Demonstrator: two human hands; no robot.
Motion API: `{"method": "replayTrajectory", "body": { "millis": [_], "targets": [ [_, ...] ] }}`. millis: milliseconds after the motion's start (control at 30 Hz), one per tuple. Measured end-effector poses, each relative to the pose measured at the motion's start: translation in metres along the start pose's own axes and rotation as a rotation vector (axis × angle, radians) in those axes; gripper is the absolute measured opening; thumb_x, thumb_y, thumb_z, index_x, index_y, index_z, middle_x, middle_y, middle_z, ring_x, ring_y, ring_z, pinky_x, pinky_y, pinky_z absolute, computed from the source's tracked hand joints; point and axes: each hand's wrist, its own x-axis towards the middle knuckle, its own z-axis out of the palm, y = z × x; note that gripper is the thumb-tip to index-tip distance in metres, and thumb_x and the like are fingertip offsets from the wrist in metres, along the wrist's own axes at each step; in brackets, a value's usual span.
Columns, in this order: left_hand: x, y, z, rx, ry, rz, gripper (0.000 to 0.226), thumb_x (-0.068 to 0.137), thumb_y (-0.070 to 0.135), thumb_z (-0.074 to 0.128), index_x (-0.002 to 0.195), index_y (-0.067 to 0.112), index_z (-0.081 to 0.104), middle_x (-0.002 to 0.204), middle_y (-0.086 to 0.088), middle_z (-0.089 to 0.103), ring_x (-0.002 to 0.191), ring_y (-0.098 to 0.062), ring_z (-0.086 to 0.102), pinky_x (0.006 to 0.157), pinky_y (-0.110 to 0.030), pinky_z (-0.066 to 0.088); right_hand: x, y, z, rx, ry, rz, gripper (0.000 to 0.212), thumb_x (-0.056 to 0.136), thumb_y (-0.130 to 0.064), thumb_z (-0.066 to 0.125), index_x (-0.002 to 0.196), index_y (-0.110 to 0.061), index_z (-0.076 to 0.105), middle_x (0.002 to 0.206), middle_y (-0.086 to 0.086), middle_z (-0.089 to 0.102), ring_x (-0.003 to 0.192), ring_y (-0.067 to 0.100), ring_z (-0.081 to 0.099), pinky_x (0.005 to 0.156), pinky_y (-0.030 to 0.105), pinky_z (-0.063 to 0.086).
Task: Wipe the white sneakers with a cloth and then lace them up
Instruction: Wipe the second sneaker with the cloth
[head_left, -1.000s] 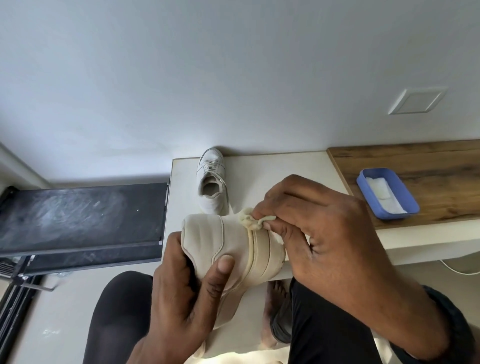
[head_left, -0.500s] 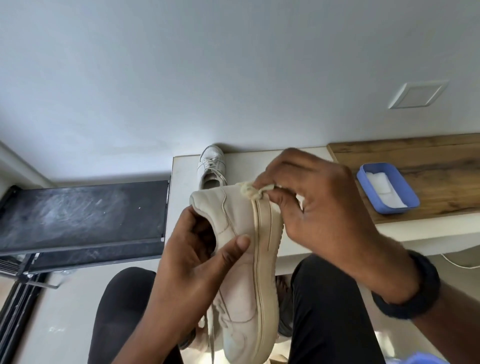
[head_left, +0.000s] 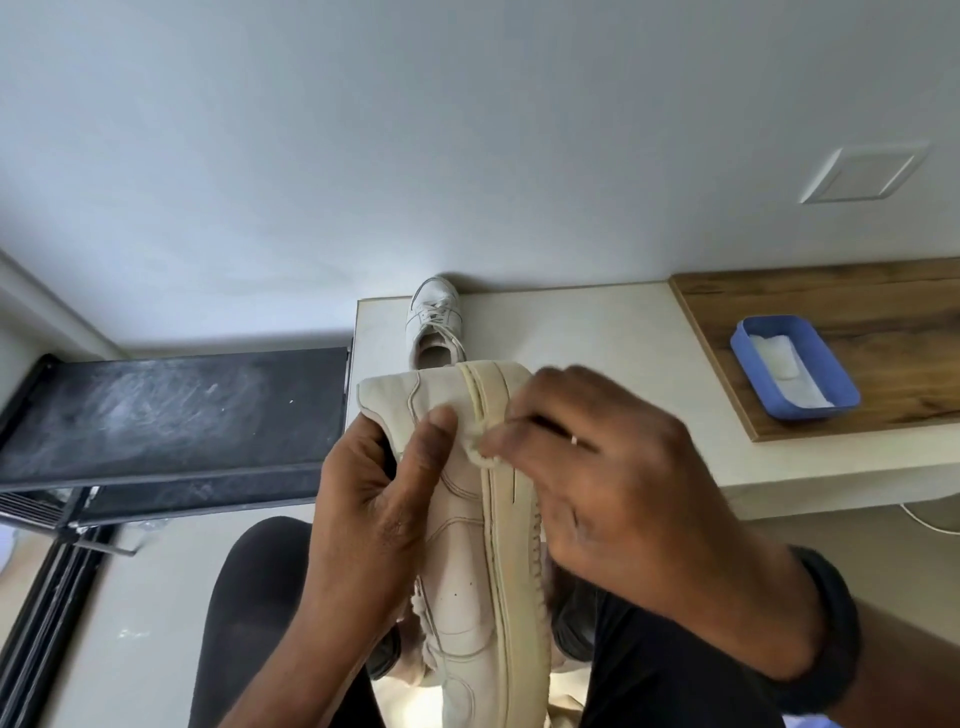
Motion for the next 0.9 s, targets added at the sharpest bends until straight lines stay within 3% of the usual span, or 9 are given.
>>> {"method": "replayTrajectory", "body": {
  "millis": [100,300,467,567,667,800,900],
  "targets": [
    [0.000,-0.001,0.001,-0.015,-0.003,-0.026,0.021,0.091,0.040,0.061,0.089,0.023,0.072,0.079,-0.006,0.074,0.071,-0.020,0.070,0.060,-0.034,0.054,-0.005,-0.001,0.001,0.006,-0.018,-0.027,0.016,0.086,0.001,0.066,0.097,-0.005,0.076,0.087,0.007,0.062,0.076,0.021,0.059,0.058,0.037,0.055],
    [0.001,0.002,0.005,0.003,0.033,-0.049,0.041,0.087,0.055,0.064,0.092,0.014,0.068,0.090,-0.031,0.066,0.075,-0.033,0.063,0.068,-0.063,0.053,0.020,0.013,-0.010,0.044,0.056,0.076,0.019,0.081,0.007,0.072,0.093,-0.007,0.077,0.085,0.005,0.064,0.074,0.019,0.061,0.059,0.034,0.055],
    [0.006,0.006,0.005,-0.022,0.048,-0.051,0.056,0.086,0.057,0.065,0.101,0.003,0.061,0.095,-0.041,0.059,0.086,-0.062,0.058,0.072,-0.079,0.047,0.023,0.015,-0.010,0.000,0.066,0.048,0.020,0.082,0.007,0.072,0.096,-0.007,0.078,0.085,0.006,0.065,0.076,0.021,0.062,0.061,0.035,0.055],
    [0.007,0.004,0.005,-0.043,0.068,-0.069,0.048,0.091,0.050,0.064,0.101,0.004,0.063,0.094,-0.039,0.061,0.083,-0.054,0.065,0.073,-0.074,0.049,0.013,0.009,-0.005,-0.007,0.045,0.010,0.015,0.091,-0.002,0.064,0.097,-0.004,0.077,0.085,0.007,0.063,0.076,0.020,0.060,0.060,0.034,0.056],
    [0.008,0.001,0.006,-0.058,0.087,-0.099,0.037,0.092,0.044,0.061,0.099,0.009,0.068,0.091,-0.030,0.069,0.079,-0.041,0.069,0.076,-0.066,0.055,-0.001,0.000,0.002,-0.001,-0.012,-0.022,0.026,0.099,-0.015,0.053,0.095,-0.002,0.076,0.083,0.007,0.062,0.073,0.019,0.060,0.058,0.032,0.057],
    [0.008,0.001,0.006,-0.066,0.098,-0.098,0.041,0.093,0.046,0.061,0.100,0.006,0.067,0.093,-0.033,0.067,0.084,-0.053,0.067,0.076,-0.070,0.053,-0.008,-0.001,0.004,0.020,-0.038,-0.035,0.023,0.096,-0.012,0.055,0.095,-0.004,0.077,0.084,0.006,0.063,0.073,0.018,0.060,0.057,0.031,0.056],
    [0.011,0.004,0.008,-0.082,0.089,-0.111,0.053,0.090,0.052,0.063,0.103,0.001,0.063,0.097,-0.042,0.059,0.086,-0.061,0.059,0.077,-0.077,0.049,0.000,0.006,0.001,0.026,0.013,-0.006,0.010,0.089,-0.002,0.067,0.094,-0.004,0.076,0.083,0.005,0.063,0.073,0.016,0.059,0.059,0.031,0.056]
  ]
}}
